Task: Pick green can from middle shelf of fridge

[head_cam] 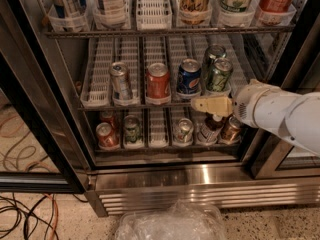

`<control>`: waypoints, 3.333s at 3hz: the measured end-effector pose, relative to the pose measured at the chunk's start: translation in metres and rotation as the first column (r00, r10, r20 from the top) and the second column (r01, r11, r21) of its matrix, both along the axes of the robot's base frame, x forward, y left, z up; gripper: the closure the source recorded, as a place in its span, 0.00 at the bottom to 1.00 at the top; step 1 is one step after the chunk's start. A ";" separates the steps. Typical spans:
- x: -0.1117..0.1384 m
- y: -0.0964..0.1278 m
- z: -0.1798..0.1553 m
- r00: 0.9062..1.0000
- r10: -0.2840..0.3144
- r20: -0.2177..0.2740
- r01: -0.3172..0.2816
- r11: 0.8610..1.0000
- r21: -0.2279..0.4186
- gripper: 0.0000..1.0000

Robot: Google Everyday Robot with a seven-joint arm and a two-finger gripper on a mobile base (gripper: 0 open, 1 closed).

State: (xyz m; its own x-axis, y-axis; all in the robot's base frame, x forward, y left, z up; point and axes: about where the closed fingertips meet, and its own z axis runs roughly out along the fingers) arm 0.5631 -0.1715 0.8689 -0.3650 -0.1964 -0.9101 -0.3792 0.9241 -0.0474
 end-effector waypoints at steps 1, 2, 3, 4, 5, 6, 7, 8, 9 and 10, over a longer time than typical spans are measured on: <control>0.009 -0.016 0.006 0.993 -0.100 0.068 0.097 0.994 0.039 0.09; 0.015 -0.028 0.006 0.981 -0.163 0.108 0.157 0.986 0.059 0.17; 0.022 -0.032 0.001 0.968 -0.205 0.143 0.198 0.978 0.062 0.22; 0.031 -0.027 -0.005 0.954 -0.236 0.184 0.229 0.972 0.060 0.22; 0.039 -0.024 -0.010 0.939 -0.263 0.219 0.257 0.965 0.058 0.24; 0.046 -0.026 -0.014 0.921 -0.301 0.246 0.297 0.953 0.057 0.35; 0.054 -0.029 -0.018 0.907 -0.333 0.259 0.331 0.942 0.052 0.35; 0.062 -0.033 -0.023 0.897 -0.356 0.262 0.355 0.933 0.051 0.34; 0.070 -0.036 -0.026 0.892 -0.368 0.263 0.364 0.929 0.064 0.34; 0.077 -0.040 -0.027 0.887 -0.378 0.266 0.371 0.925 0.078 0.29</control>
Offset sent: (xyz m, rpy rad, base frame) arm 0.0254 -0.0392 -0.0013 0.0718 -0.1562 -0.2428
